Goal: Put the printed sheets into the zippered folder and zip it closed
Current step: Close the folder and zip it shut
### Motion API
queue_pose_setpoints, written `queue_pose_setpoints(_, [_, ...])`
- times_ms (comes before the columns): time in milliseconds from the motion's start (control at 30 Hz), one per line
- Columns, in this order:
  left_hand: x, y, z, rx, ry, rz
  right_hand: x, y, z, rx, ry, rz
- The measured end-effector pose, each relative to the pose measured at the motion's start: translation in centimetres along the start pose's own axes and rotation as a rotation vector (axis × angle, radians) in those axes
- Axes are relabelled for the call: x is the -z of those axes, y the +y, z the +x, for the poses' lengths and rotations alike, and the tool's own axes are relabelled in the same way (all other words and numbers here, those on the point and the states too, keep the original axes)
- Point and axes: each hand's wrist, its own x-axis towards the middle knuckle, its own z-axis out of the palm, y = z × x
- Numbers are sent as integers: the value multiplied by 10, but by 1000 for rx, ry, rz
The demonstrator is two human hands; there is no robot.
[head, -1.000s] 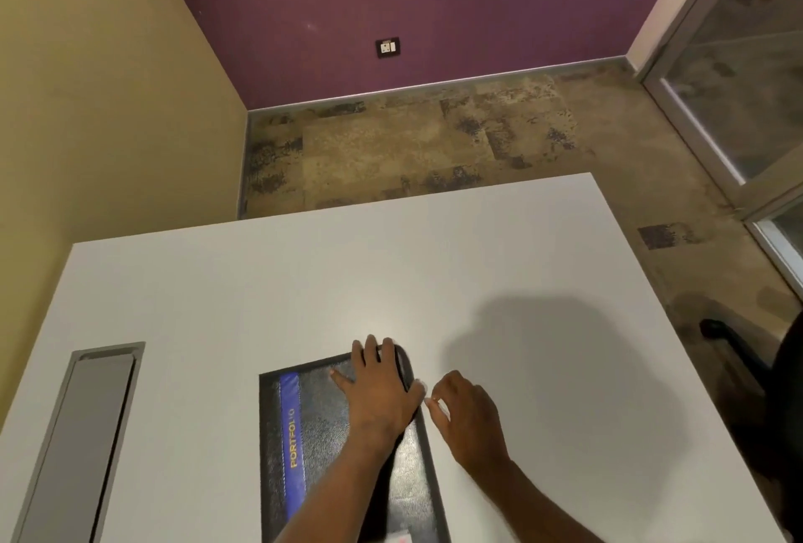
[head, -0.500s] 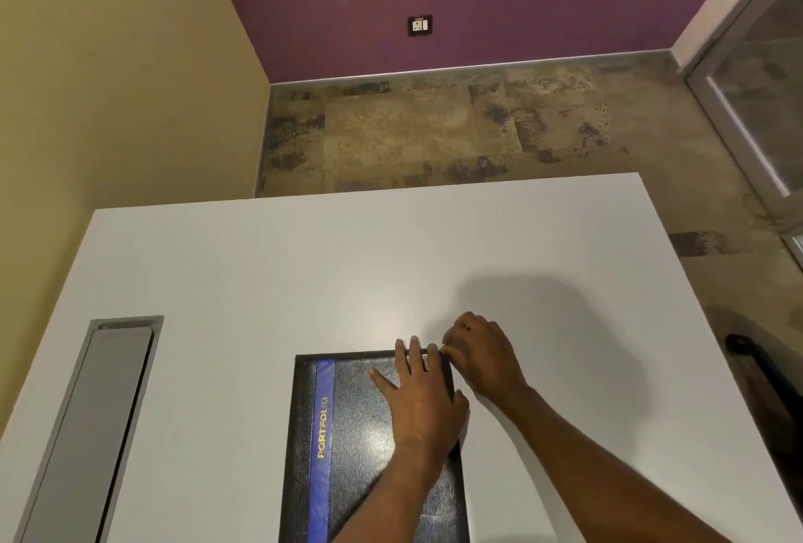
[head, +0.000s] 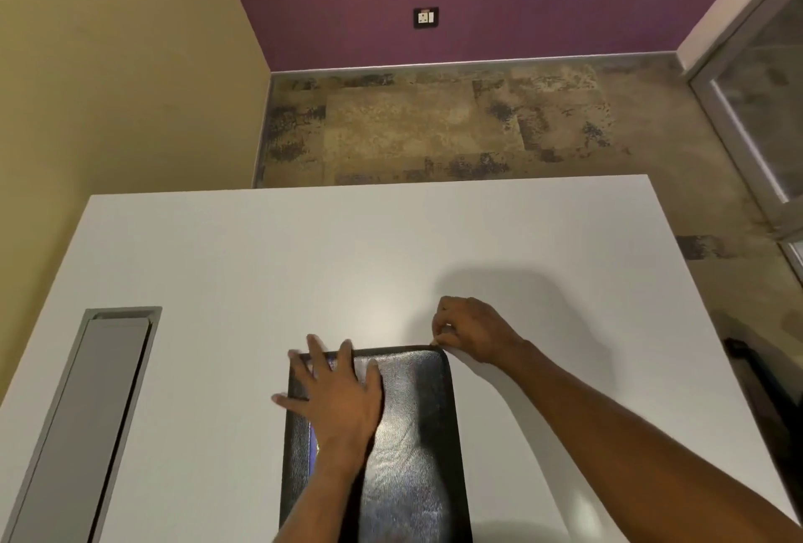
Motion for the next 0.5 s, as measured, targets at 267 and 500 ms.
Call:
queue_pose_setpoints(267, [0, -5, 0, -8, -3, -90, 1, -17, 33, 111, -99, -37])
queue_pose_setpoints(500, [8, -11, 1, 48, -4, -166, -6, -26, 52, 104, -117, 98])
